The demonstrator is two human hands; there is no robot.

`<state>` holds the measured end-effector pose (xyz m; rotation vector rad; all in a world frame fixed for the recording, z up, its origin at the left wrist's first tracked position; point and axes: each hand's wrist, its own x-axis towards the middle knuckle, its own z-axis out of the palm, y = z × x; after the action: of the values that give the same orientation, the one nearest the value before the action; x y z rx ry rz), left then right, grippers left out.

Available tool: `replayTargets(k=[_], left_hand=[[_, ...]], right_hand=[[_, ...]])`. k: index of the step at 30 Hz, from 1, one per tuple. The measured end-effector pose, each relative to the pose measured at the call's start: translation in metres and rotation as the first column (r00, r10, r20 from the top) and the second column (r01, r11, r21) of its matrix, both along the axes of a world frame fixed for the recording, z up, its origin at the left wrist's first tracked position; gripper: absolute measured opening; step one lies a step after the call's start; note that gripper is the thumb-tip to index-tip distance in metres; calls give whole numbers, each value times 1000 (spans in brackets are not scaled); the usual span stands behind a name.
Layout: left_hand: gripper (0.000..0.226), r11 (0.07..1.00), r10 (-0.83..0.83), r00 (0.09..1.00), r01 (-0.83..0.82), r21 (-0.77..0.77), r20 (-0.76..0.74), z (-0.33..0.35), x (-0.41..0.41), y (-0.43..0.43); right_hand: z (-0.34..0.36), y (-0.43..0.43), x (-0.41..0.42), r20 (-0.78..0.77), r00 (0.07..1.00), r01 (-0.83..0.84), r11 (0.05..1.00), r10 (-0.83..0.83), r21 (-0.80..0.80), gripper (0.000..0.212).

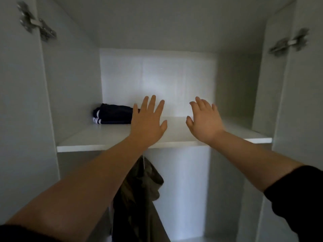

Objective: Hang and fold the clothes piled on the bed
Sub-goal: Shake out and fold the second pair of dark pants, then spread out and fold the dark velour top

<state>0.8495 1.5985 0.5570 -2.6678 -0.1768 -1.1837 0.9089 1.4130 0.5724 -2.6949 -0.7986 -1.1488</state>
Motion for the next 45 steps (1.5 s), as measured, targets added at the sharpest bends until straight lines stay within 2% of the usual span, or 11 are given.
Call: replayTargets(k=[6,11,17,24,30,35,39,45], left_hand=[[68,971,-240,966,238,-33,-99,-46,-86,-104],[67,896,-444,881,436,-83,-162,-57,-147,-218],[68,741,-665,720,669,-56,-196,-71,-229,-379],[66,473,-863,452,879,-50,-225,-106,-371,-590],[67,267,-935,220,952,-146,-278,-154,-536,-756],[66,143,-925,66,973,-183,-374,-200,-651,-848],[65,58,-903,-24,982,-179,-429,-227,-708,-902],[65,-21,-862,-107,984,-175,-495,-275,-735,-980]], right_hand=[[-43,-107,-121,-104,971,220,975,-215,34,51],[-69,-223,-223,-191,901,410,908,-389,85,54],[-99,-373,-358,-244,753,649,752,-611,119,54],[-135,-544,-552,-297,527,848,514,-796,126,54],[-173,-675,-740,-354,314,949,304,-881,85,52],[-215,-751,-861,-430,164,986,147,-888,72,51],[-249,-792,-923,-488,65,998,44,-870,54,51],[-300,-853,-960,-557,-19,994,-78,-830,82,51]])
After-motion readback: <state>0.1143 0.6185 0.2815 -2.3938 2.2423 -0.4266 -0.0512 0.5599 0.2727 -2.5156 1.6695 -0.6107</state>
